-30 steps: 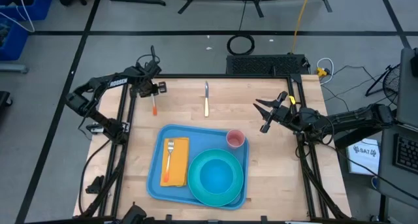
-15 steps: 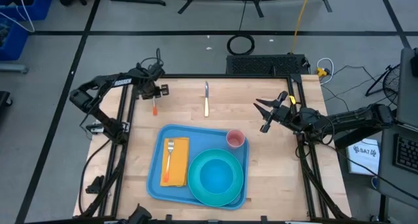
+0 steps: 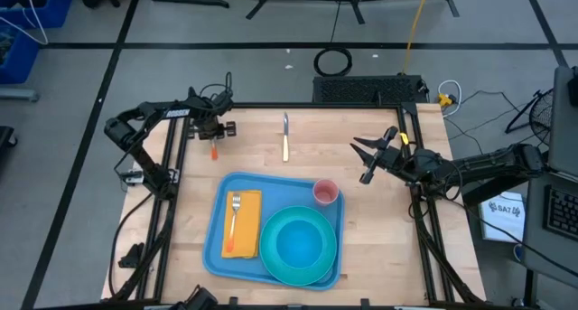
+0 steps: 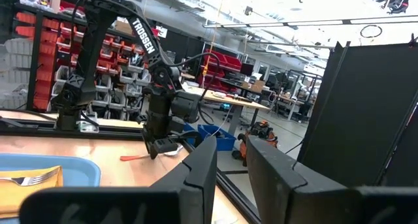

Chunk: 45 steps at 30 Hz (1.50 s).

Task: Set up tray
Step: Put the orange spoon on the orange napkin to the right of the orange fork

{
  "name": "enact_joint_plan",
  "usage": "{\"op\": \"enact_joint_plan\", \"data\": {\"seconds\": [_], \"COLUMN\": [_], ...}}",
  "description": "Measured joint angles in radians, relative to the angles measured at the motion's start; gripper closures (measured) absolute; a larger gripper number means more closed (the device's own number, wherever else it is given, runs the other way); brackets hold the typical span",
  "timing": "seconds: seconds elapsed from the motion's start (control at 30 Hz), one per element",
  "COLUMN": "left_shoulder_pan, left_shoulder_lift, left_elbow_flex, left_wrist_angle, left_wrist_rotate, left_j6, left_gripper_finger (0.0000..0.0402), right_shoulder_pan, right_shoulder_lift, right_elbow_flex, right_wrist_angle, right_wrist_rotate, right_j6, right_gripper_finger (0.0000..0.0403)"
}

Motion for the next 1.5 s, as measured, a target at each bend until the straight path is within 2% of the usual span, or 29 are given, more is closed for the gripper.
{"op": "enact_joint_plan", "data": {"seconds": [0.13,0.17,0.53,0.63,0.8,0.97,1.13,1.33,1.5], "left_shoulder_pan": [-0.001,-0.001,-0.035,-0.072,-0.162,-0.340,-0.604,-0.967,-1.244], "left_shoulder_lift": [0.001,0.001,-0.020,-0.069,-0.201,-0.336,-0.410,-0.406,-0.382], "left_elbow_flex": [0.000,0.000,-0.006,-0.013,-0.010,-0.010,-0.008,-0.008,-0.006], "left_wrist_angle": [-0.007,-0.008,-0.018,-0.016,-0.003,0.002,0.008,0.025,0.140], "left_wrist_rotate": [0.008,0.008,-0.020,-0.033,0.014,0.026,-0.045,-0.160,-0.326], "left_j6": [0.022,0.026,0.056,0.063,0.063,-0.008,-0.181,-0.503,-0.814], "left_gripper_finger": [0.0378,0.0384,0.0392,0.0392,0.0392,0.0392,0.0392,0.0392,0.0392], "right_shoulder_pan": [0.000,0.000,0.000,0.000,0.000,0.000,0.000,0.000,0.000], "right_shoulder_lift": [0.000,0.000,0.000,0.000,0.000,0.000,0.000,0.000,0.000], "right_elbow_flex": [0.000,0.000,0.000,0.000,0.000,0.000,0.000,0.000,0.000], "right_wrist_angle": [-0.009,-0.009,-0.008,-0.008,-0.008,-0.008,-0.008,-0.007,-0.007], "right_wrist_rotate": [0.000,0.000,0.000,0.000,0.000,0.000,0.000,0.000,0.000], "right_j6": [0.005,0.008,0.008,0.008,0.008,0.008,0.008,0.000,0.004], "right_gripper_finger": [0.0326,0.0326,0.0326,0.0326,0.0326,0.0325,0.0326,0.0326,0.0326]}}
